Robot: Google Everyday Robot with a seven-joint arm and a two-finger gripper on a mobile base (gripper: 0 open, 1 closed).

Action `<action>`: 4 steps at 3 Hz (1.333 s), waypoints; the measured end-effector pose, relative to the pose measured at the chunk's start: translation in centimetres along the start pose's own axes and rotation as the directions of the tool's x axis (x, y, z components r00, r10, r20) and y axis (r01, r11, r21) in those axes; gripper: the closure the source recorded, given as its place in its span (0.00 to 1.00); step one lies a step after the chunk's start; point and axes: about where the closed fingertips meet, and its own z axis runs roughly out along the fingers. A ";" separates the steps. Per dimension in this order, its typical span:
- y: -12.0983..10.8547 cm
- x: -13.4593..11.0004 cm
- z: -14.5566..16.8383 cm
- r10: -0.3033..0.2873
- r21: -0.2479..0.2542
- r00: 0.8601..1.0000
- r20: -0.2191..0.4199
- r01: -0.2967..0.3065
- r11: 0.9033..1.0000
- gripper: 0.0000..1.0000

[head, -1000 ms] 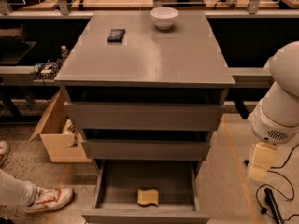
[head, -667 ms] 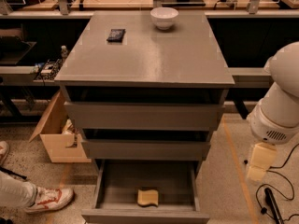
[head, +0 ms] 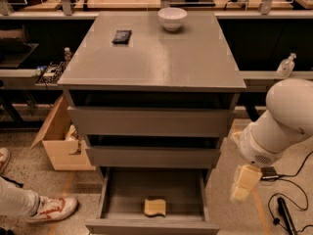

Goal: Pick sponge from bottom drawer and place on counter

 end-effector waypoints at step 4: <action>2.1 -3.9 13.5 -0.009 -0.168 0.966 0.259 0.054 0.984 0.00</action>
Offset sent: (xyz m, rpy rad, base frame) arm 0.0124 0.1044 -0.1520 0.4416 0.1260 0.1654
